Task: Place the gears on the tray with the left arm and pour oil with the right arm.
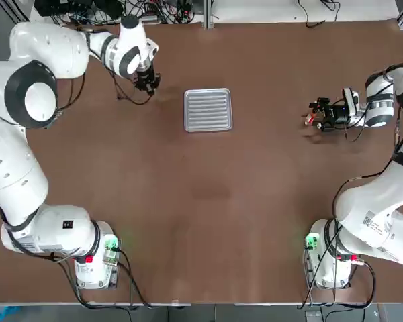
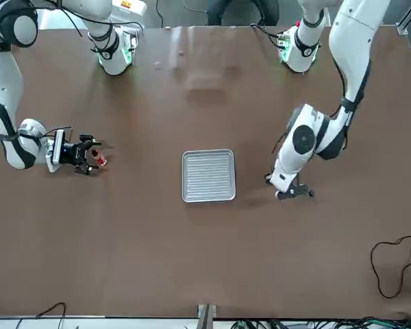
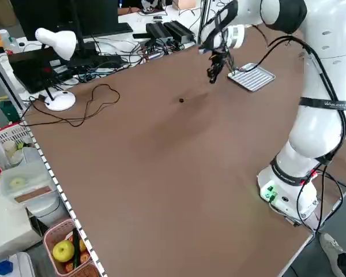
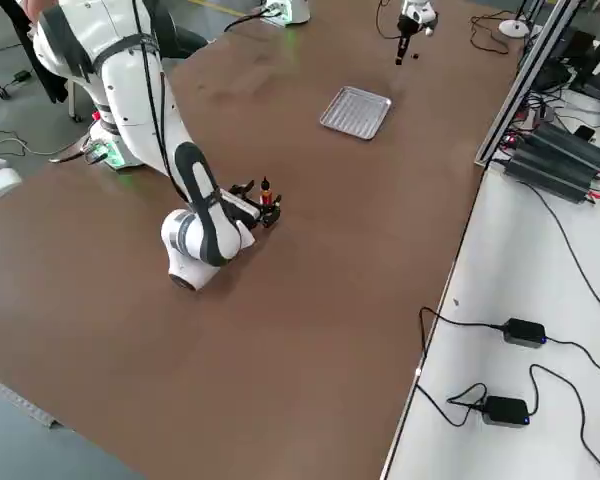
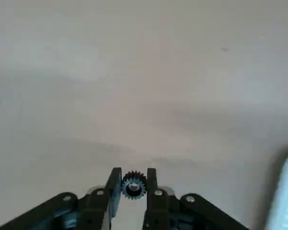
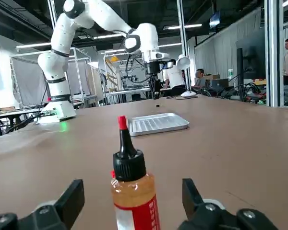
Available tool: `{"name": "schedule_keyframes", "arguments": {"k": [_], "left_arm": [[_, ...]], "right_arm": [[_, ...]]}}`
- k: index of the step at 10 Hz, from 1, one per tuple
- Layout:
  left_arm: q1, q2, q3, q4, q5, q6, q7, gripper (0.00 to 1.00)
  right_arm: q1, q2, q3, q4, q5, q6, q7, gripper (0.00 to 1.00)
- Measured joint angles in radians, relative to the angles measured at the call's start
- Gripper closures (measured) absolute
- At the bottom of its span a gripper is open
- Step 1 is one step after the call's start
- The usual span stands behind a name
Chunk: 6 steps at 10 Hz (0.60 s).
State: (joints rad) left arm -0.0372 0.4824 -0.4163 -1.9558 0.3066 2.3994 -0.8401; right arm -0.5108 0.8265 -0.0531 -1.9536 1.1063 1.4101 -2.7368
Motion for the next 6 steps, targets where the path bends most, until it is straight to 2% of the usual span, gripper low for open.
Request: {"name": "schedule_keyframes", "arguments": {"k": [1, 3, 6], "left_arm": [[-0.053, 0.011, -0.003, 0.026, 0.0, -0.005, -0.076, 0.74], [-0.157, 0.068, -0.004, 0.101, 0.0, -0.013, -0.22, 0.74], [-0.271, 0.177, -0.004, 0.237, 0.0, -0.015, -0.361, 0.75]], "right_arm": [[0.0, 0.0, 0.0, 0.0, 0.003, 0.0, 0.0, 0.23], [-0.001, 0.001, -0.001, 0.004, 0.008, 0.002, -0.001, 0.34], [-0.001, 0.005, -0.002, 0.006, 0.009, 0.006, -0.001, 0.38]]}}
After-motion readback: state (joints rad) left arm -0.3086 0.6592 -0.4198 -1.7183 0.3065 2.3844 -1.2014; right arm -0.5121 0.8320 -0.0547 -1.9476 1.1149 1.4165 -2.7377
